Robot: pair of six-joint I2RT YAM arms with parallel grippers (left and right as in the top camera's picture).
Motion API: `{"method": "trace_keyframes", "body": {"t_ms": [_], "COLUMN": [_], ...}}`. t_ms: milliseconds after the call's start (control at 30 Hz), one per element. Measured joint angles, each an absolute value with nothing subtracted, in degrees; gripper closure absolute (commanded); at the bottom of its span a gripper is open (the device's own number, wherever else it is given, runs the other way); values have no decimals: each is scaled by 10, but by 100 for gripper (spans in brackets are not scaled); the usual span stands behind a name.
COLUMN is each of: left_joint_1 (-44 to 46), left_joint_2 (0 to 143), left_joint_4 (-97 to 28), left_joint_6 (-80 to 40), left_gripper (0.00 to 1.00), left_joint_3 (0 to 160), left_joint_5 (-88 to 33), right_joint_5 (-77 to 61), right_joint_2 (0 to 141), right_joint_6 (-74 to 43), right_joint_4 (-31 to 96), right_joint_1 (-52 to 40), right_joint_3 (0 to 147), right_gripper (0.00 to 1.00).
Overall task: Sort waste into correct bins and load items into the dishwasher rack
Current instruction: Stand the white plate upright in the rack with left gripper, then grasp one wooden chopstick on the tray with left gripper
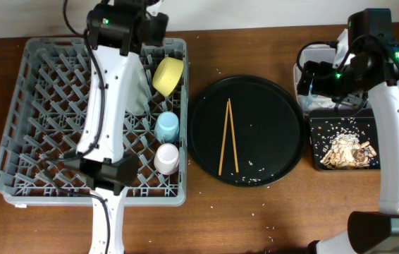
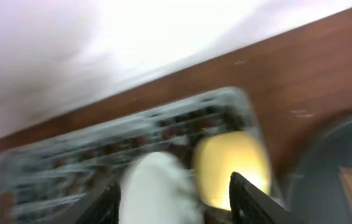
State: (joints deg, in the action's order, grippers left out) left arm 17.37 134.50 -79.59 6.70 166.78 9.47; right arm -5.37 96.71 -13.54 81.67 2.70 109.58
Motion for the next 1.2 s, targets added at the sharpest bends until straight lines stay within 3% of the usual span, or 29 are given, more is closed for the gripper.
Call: {"method": "trace_keyframes", "body": {"t_ms": [67,100,200,433,600,933,1200], "left_joint_1": [194,208,247,328,328,400,397], "left_joint_2": [1345,1345,1344,1347,1346,1346,1347], "left_joint_4": [-853,-874,-890,-686,-611,-589,-600], "left_joint_6": [42,29,6,-16,-17,-18,21], "left_gripper": [45,51,51,51,51,52,52], "left_joint_3": [1672,1664,1605,1265,1164,1138,1159], "left_joint_5": [-3,-37,-84,-96,-79,24,37], "right_joint_5": [-54,-54,-54,-54,-54,-54,-54], "right_joint_2": [967,967,967,967,967,967,967], "right_joint_6": [-135,-135,-136,-135,-135,-135,-135], "right_joint_4": [816,817,817,817,817,817,817], "right_joint_1": [27,27,27,27,27,27,27], "right_joint_3": [1096,1096,1096,1095,1095,1095,1095], "right_gripper": [2,2,2,1,1,2,1]}}
